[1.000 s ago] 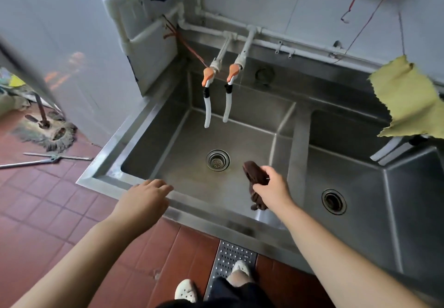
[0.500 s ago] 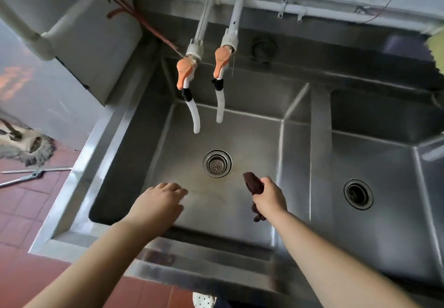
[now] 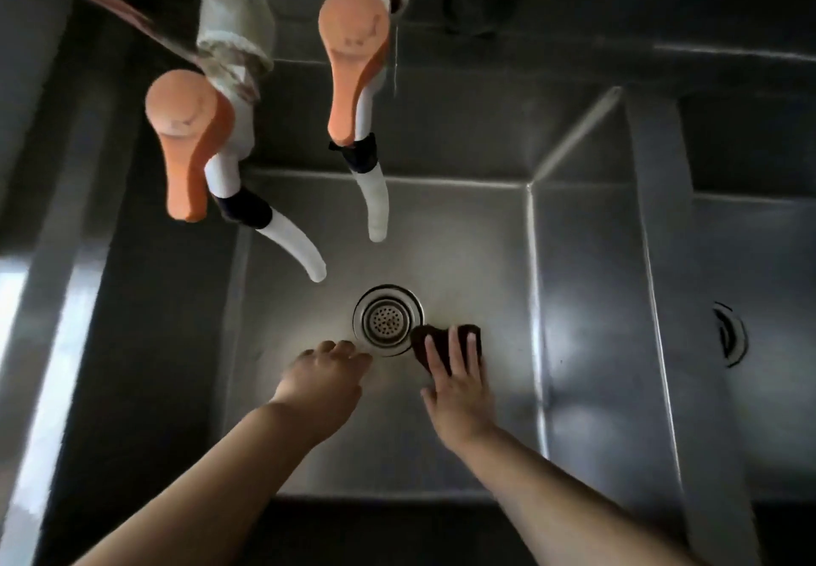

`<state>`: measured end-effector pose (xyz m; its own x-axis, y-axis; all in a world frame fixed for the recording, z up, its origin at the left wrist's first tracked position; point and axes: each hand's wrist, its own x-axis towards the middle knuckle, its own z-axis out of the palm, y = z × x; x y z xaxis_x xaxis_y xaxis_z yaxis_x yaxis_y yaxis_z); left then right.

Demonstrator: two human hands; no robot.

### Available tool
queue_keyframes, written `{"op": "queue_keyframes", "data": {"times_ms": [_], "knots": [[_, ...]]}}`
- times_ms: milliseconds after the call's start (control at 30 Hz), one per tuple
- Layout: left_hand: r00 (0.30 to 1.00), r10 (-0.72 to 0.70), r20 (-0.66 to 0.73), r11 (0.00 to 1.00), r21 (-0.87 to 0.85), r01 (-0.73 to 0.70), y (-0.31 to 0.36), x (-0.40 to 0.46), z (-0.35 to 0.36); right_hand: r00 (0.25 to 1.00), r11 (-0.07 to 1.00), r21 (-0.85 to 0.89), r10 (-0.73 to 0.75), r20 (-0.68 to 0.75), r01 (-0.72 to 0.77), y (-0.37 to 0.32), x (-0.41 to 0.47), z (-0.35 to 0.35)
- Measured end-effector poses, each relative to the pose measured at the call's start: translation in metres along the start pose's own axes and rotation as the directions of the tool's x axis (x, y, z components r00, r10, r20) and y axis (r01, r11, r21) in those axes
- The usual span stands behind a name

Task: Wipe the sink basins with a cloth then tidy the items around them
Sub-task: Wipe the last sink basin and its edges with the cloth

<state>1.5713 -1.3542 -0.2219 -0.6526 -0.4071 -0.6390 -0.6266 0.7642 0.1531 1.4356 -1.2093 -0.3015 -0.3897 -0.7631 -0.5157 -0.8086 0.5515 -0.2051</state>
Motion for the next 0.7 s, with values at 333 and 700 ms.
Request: {"op": "queue_keyframes", "data": {"times_ms": [333, 700], "knots": [[0.998, -0.036, -0.048, 0.980, 0.193, 0.045, -0.015, 0.075, 0.019, 0.930, 0.997, 0.065, -0.020, -0.368, 0.047, 0.024, 0.064, 0.021], [0.993, -0.032, -0.114, 0.974, 0.217, 0.056, -0.031, 0.113, 0.047, 0.916, 0.992, -0.058, -0.125, -0.380, 0.111, 0.059, 0.191, -0.066]]}}
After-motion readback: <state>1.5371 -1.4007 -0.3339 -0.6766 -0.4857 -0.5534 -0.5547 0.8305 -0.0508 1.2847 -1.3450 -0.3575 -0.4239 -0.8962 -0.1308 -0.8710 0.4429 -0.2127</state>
